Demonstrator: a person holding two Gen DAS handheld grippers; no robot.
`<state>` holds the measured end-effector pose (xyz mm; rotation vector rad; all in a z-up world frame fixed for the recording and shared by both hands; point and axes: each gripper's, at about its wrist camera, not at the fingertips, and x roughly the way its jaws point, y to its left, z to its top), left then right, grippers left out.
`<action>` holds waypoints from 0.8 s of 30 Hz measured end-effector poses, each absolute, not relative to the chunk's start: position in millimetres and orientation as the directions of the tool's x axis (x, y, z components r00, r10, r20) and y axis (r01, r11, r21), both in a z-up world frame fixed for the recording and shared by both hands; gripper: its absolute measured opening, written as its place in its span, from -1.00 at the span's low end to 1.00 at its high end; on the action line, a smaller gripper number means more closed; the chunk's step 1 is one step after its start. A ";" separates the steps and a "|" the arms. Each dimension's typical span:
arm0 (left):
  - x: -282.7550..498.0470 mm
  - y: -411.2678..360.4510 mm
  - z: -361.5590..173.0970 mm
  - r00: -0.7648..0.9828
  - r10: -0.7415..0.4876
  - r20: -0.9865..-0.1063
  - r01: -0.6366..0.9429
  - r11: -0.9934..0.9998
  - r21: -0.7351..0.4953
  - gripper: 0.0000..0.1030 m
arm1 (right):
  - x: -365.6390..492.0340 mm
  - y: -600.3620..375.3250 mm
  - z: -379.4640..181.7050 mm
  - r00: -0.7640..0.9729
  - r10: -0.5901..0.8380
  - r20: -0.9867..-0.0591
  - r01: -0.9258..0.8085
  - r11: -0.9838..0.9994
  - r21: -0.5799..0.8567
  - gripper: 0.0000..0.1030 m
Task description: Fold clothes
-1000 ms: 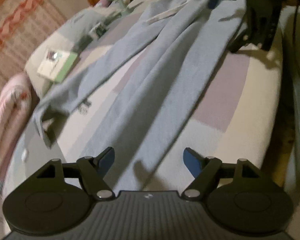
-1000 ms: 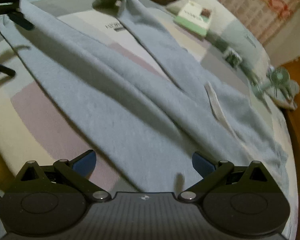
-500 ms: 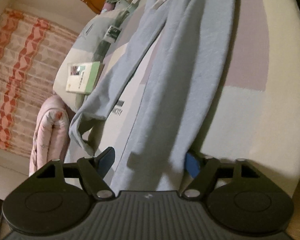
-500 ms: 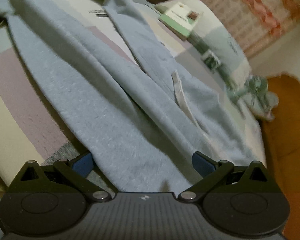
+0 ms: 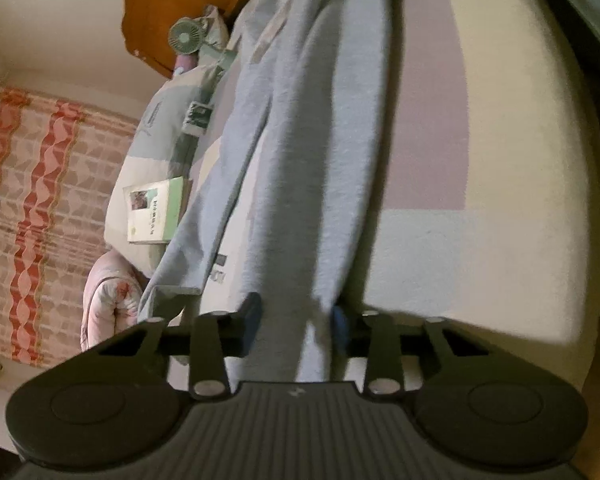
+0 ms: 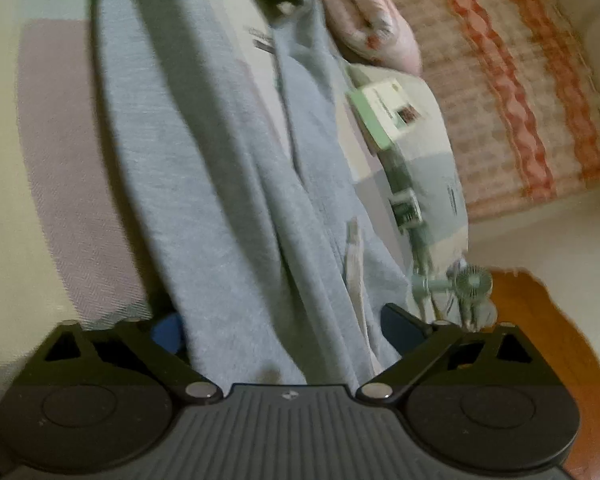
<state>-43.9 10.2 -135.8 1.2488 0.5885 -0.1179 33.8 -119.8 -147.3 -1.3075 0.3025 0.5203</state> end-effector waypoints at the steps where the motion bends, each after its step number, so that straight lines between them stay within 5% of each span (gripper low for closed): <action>1: -43.2 8.4 -137.4 0.847 0.226 -0.482 0.401 0.325 0.857 -0.51 | 31.7 -117.9 -149.3 0.843 0.197 -0.500 -0.530 0.146 -0.835 0.54; 6: -34.8 6.8 -135.0 0.822 0.206 -0.531 0.430 0.389 0.815 -0.90 | 26.1 -113.3 -155.5 0.815 0.208 -0.541 -0.567 0.090 -0.819 -0.05; 9: -31.1 9.9 -130.8 0.801 0.189 -0.568 0.441 0.456 0.773 -1.00 | 27.5 -111.6 -153.6 0.760 0.203 -0.617 -0.647 0.149 -0.748 -0.87; 24: -57.7 29.3 -59.0 0.658 -0.045 -0.752 0.606 0.624 0.493 -1.00 | 8.3 -142.5 -102.0 0.563 0.252 -0.787 -0.824 0.244 -0.512 -0.92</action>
